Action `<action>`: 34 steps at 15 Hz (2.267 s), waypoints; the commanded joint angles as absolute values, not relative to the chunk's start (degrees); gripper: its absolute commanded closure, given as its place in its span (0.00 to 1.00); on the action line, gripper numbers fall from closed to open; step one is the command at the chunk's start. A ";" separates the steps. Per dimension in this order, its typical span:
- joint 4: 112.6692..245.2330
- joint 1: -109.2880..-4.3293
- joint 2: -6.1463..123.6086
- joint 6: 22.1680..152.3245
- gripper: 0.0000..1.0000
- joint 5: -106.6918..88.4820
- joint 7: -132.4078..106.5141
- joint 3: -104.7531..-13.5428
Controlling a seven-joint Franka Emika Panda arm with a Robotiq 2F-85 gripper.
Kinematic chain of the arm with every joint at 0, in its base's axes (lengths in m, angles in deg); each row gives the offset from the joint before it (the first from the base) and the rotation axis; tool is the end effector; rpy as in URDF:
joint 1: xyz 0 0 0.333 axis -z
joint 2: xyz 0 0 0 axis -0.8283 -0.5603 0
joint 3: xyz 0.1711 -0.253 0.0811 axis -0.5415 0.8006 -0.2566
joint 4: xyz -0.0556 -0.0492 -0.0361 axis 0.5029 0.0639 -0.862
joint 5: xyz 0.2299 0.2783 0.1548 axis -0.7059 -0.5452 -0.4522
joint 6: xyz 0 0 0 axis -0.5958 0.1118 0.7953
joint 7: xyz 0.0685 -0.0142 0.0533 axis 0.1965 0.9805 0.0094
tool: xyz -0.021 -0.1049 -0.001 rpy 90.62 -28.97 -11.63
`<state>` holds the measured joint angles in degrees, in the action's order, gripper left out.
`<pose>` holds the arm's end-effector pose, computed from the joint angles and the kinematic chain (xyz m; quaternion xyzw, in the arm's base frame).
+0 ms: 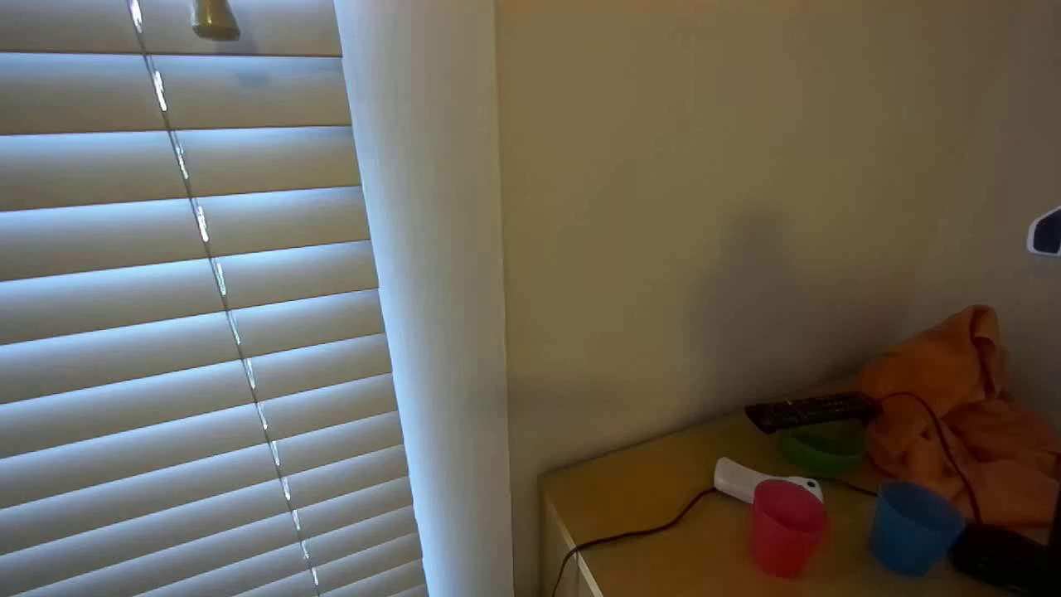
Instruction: Put the pink bowl on the blue cup
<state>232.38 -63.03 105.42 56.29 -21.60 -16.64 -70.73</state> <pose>0.3435 0.1047 0.4314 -0.9933 -0.0151 0.1117 0.0245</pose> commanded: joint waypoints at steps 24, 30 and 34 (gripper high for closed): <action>222.23 -58.89 60.43 76.36 0.00 -14.75 -24.24 -66.85; 223.20 -59.70 64.13 75.79 0.00 -14.94 -21.50 -67.56; 223.32 -60.41 65.48 76.00 0.00 -15.86 -20.31 -68.08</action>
<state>221.88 -59.77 63.03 75.81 -14.09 -22.44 -67.88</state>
